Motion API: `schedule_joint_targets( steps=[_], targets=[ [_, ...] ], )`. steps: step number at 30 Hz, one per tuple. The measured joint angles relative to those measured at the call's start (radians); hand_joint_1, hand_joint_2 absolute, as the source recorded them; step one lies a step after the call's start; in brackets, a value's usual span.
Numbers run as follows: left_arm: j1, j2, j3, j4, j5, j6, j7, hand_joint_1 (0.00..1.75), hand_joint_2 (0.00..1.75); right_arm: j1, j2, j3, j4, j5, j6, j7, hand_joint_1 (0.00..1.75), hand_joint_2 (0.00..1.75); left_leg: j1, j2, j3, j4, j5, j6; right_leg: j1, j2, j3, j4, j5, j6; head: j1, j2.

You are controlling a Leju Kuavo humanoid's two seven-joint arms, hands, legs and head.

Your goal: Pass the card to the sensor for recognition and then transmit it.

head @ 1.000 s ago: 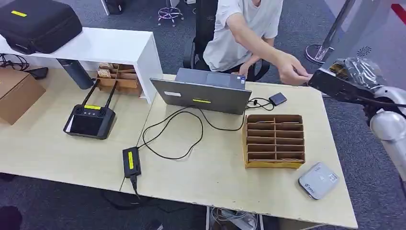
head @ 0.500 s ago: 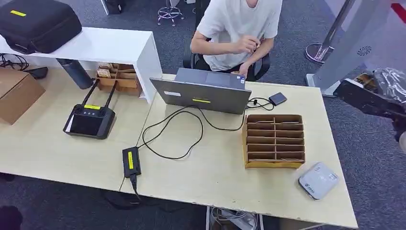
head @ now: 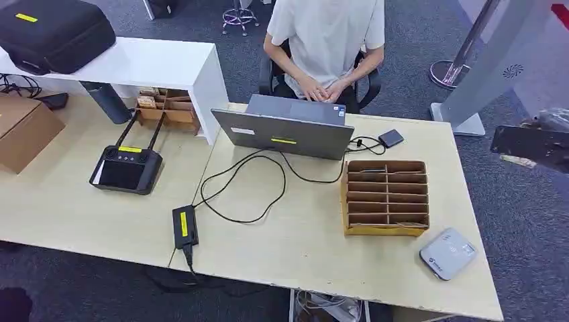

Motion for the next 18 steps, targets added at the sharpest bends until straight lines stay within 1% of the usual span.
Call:
schedule_joint_targets(
  steps=[1, 3, 5, 7, 9, 12, 13, 15, 18],
  targets=[
    [0.004, 0.001, 0.002, 0.000, 0.010, -0.002, -0.005, 0.00, 1.75, -0.072, -0.032, 0.057, -0.027, -0.055, 0.063, 0.024, 1.75, 1.75, 0.000, 0.000, 0.000, 0.000, 0.000, 0.000, 0.000, 0.000, -0.001, 0.000, 0.000, 0.000, 0.000, 0.000],
    [0.010, 0.004, 0.005, 0.000, 0.028, -0.002, -0.010, 0.00, 1.75, -0.183, -0.077, 0.153, -0.072, -0.140, 0.124, 0.064, 1.75, 1.75, 0.000, 0.000, 0.000, 0.000, 0.000, 0.000, 0.000, 0.000, -0.002, 0.000, 0.000, 0.000, -0.001, 0.000],
    [0.015, 0.005, 0.009, 0.000, 0.041, -0.003, -0.018, 0.00, 1.75, -0.293, -0.122, 0.248, -0.117, -0.199, 0.143, 0.081, 1.75, 1.75, 0.000, 0.000, -0.001, 0.000, 0.000, 0.000, 0.000, 0.000, -0.002, 0.000, 0.000, 0.000, 0.000, 0.000],
    [0.021, 0.006, 0.015, 0.000, 0.051, -0.005, -0.022, 0.00, 1.75, -0.376, -0.154, 0.340, -0.168, -0.239, 0.146, 0.099, 1.75, 1.75, 0.001, 0.000, 0.000, 0.000, 0.000, 0.000, 0.001, 0.000, -0.002, 0.000, 0.000, 0.000, 0.000, 0.000],
    [0.027, 0.007, 0.016, 0.000, 0.061, -0.004, -0.022, 0.00, 1.75, -0.433, -0.181, 0.415, -0.219, -0.273, 0.127, 0.122, 1.75, 1.75, 0.001, 0.001, 0.000, 0.000, 0.000, 0.000, 0.001, 0.002, -0.002, 0.000, 0.000, 0.000, -0.001, 0.000],
    [0.034, 0.010, 0.018, -0.001, 0.071, -0.002, -0.024, 0.00, 1.75, -0.490, -0.222, 0.504, -0.285, -0.303, 0.102, 0.133, 1.75, 1.75, 0.001, 0.001, 0.000, 0.000, 0.000, 0.000, 0.001, 0.001, -0.002, 0.000, -0.001, 0.000, 0.000, 0.000],
    [0.036, 0.010, 0.018, -0.001, 0.075, -0.002, -0.027, 0.00, 1.75, -0.505, -0.242, 0.544, -0.312, -0.306, 0.076, 0.133, 1.75, 1.75, 0.001, 0.001, 0.000, 0.000, 0.000, 0.000, 0.001, 0.001, -0.002, 0.000, -0.001, 0.000, -0.001, 0.000],
    [0.038, 0.010, 0.018, -0.001, 0.080, 0.000, -0.029, 0.00, 1.75, -0.507, -0.271, 0.591, -0.347, -0.301, 0.025, 0.122, 1.75, 1.75, 0.001, 0.001, 0.000, 0.000, 0.000, 0.000, 0.001, 0.001, -0.001, 0.000, -0.001, 0.000, 0.000, 0.000],
    [0.039, 0.011, 0.018, -0.005, 0.088, 0.001, -0.029, 0.00, 1.75, -0.488, -0.318, 0.657, -0.384, -0.271, -0.089, 0.091, 1.75, 1.75, 0.001, 0.001, 0.001, 0.000, 0.000, 0.000, 0.001, 0.001, -0.001, -0.001, -0.001, 0.000, 0.000, 0.000]
  ],
)
